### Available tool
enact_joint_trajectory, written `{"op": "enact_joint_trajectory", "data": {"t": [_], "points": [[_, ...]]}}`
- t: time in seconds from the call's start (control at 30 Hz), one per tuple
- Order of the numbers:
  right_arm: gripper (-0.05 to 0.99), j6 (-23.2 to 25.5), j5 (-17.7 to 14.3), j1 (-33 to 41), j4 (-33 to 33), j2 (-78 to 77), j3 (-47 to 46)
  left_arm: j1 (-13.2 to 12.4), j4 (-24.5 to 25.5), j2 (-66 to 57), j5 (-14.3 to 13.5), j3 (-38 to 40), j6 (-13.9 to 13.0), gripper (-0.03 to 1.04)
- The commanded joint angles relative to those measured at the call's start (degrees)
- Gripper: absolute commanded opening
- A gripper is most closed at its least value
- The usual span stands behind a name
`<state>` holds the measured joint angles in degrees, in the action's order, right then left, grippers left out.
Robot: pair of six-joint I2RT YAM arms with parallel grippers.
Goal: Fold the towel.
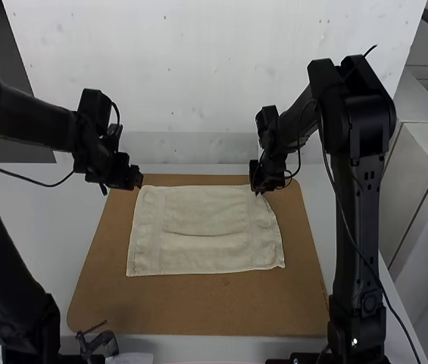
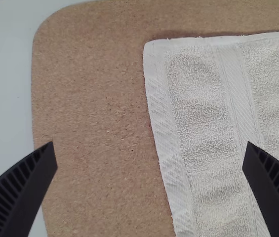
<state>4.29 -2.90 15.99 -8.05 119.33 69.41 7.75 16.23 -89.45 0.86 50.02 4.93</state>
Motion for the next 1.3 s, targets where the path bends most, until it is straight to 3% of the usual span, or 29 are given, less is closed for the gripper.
{"op": "enact_joint_trajectory", "data": {"t": [0.0, 0.2, 0.4, 0.6, 0.73, 0.8, 0.87, 0.9, 0.97, 1.27], "points": [[0.02, -0.3, -5.7, -3.8, -0.6, 2.3, -2.3, 1.0, 1.1, -7.6, -1.2, 6.9, 3.9, 0.97], [0.02, -1.4, -5.7, -4.4, 0.2, 2.6, -2.5, 1.4, 1.0, -16.8, -1.0, 14.1, 6.7, 0.97], [0.02, -1.8, -5.7, -4.3, 0.3, 2.7, -2.6, 2.3, 1.1, -24.2, -0.8, 20.9, 7.6, 0.97], [0.02, -2.3, -5.6, -4.1, 0.8, 2.6, -3.2, 2.2, 5.0, -30.5, -0.8, 26.3, 8.2, 0.90], [0.02, -2.4, -5.7, -4.1, 1.2, 2.5, -3.7, 2.2, 9.3, -34.0, -1.0, 28.9, 8.4, 0.71], [0.02, -2.6, -5.7, -4.1, 1.4, 2.2, -3.8, 2.5, 10.4, -35.0, -1.0, 29.3, 8.4, 0.47], [0.02, -2.6, -5.7, -4.0, 1.4, 2.0, -3.9, 3.2, 10.6, -35.1, -1.0, 29.2, 8.2, 0.12], [0.02, -2.6, -5.7, -4.0, 1.5, 1.8, -4.2, 3.3, 10.8, -35.1, -1.0, 29.2, 8.3, 0.00], [0.02, -2.7, -5.7, -3.9, 1.6, 1.6, -4.5, 3.4, 11.9, -34.9, 1.0, 29.4, 8.3, 0.01], [0.02, -1.7, -5.6, -4.8, 3.8, 0.3, -3.6, 4.3, 14.4, -30.4, 1.1, 30.2, 9.5, 0.01]]}}
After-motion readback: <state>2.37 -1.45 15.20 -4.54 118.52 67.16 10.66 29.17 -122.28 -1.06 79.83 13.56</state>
